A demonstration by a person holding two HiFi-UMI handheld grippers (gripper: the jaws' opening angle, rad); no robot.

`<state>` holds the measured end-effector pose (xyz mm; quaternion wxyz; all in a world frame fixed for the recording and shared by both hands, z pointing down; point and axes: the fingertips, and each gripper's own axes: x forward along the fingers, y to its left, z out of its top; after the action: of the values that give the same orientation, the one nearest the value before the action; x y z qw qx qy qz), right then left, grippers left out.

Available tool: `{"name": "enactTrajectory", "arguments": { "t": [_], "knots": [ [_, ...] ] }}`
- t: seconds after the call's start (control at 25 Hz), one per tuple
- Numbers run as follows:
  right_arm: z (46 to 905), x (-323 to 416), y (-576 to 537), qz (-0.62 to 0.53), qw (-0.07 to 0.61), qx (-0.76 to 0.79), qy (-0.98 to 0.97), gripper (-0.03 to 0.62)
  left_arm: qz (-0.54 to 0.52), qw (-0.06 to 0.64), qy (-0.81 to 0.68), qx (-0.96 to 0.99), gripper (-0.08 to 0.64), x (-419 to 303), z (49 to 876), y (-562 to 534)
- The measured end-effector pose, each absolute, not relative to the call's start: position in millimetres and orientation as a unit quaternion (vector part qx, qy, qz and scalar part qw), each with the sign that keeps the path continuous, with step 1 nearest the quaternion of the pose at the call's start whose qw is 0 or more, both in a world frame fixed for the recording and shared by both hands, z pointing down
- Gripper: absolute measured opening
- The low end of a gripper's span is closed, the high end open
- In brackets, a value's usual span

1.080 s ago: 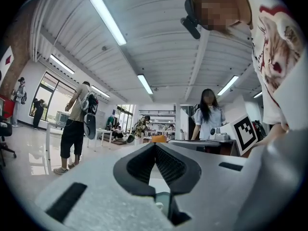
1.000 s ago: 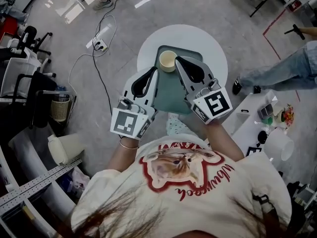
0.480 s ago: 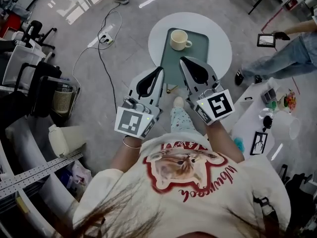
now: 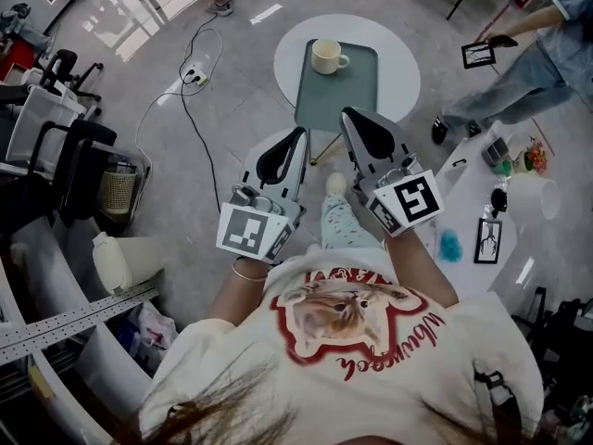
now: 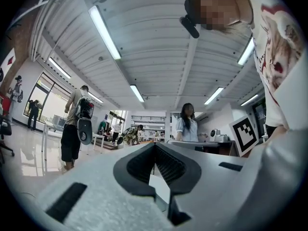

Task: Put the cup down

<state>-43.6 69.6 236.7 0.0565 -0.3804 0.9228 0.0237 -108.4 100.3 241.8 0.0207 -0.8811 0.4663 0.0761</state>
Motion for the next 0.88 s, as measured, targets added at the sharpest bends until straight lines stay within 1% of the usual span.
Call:
{"name": "enactTrajectory", "arguments": {
  "t": [0.48, 0.68, 0.88],
  "knots": [
    [218.1, -33.8, 122.2, 0.031, 0.070, -0.361, 0.930, 0.029, 0.076, 0.020, 0.475, -0.876, 0.014, -92.9, 234.3, 146.6],
    [216.7, -12.5, 149.9, 0.029, 0.077, -0.358, 0.930, 0.029, 0.069, 0.026, 0.475, -0.877, 0.014, -68.7, 235.5, 174.2],
    [219.1, 20.0, 192.3, 0.030, 0.067, -0.349, 0.934, 0.029, 0.069, 0.022, 0.488, -0.870, 0.014, -36.2, 237.7, 214.8]
  ]
}}
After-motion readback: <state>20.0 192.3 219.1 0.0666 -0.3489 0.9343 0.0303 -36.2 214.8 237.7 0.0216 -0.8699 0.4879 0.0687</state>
